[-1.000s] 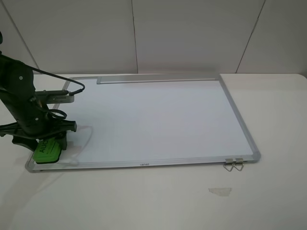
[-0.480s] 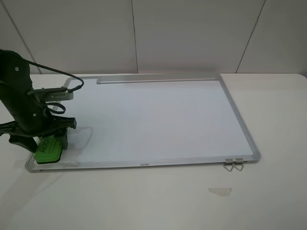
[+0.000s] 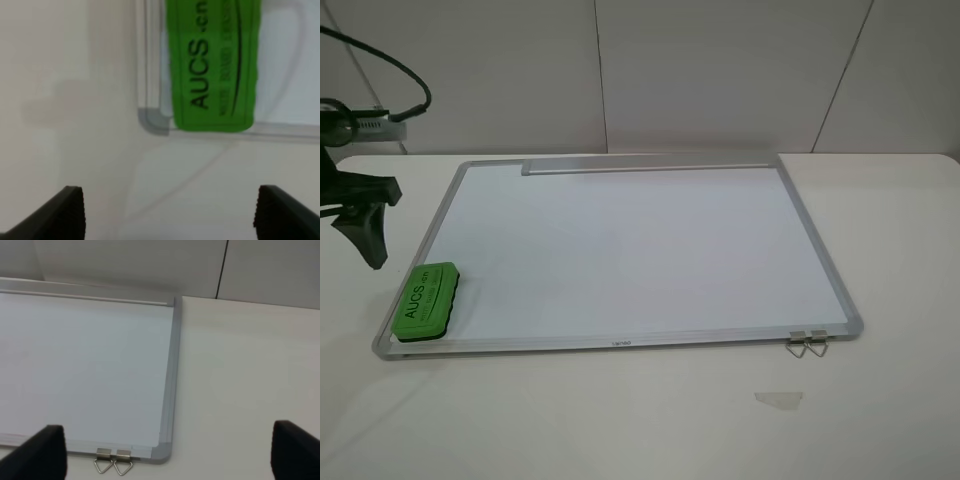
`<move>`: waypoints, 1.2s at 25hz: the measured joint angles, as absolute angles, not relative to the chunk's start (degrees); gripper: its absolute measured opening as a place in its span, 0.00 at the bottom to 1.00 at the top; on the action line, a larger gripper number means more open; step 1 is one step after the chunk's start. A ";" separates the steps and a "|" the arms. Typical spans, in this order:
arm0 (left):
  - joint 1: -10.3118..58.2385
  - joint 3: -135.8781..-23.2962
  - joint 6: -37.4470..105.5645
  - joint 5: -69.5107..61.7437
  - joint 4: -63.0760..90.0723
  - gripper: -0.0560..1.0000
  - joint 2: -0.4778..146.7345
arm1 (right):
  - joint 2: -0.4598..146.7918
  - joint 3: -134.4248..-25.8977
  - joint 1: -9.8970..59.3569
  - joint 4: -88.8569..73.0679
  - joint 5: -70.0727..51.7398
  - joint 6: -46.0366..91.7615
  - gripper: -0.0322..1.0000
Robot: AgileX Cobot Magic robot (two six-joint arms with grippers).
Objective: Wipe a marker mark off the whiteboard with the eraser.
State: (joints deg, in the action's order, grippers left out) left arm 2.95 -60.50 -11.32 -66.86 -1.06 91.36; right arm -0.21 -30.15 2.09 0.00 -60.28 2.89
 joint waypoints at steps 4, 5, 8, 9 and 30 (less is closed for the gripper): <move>-1.21 -60.32 -7.31 -68.56 -1.35 0.72 88.48 | -0.21 -30.15 2.09 0.00 -60.28 2.89 0.82; -1.42 -60.01 -6.84 -68.56 -1.35 0.72 87.14 | -0.21 -30.15 2.09 0.00 -60.28 2.89 0.82; -1.42 -58.25 -5.43 -68.56 0.00 0.72 81.81 | -0.21 -30.15 2.09 0.00 -60.28 2.89 0.82; -1.36 -57.29 -5.04 -68.56 0.00 0.72 79.50 | -0.21 -30.15 2.09 0.00 -60.28 2.89 0.82; -1.36 -31.05 0.00 -65.16 0.00 0.72 18.90 | -0.21 -30.15 2.09 0.00 -60.28 2.88 0.82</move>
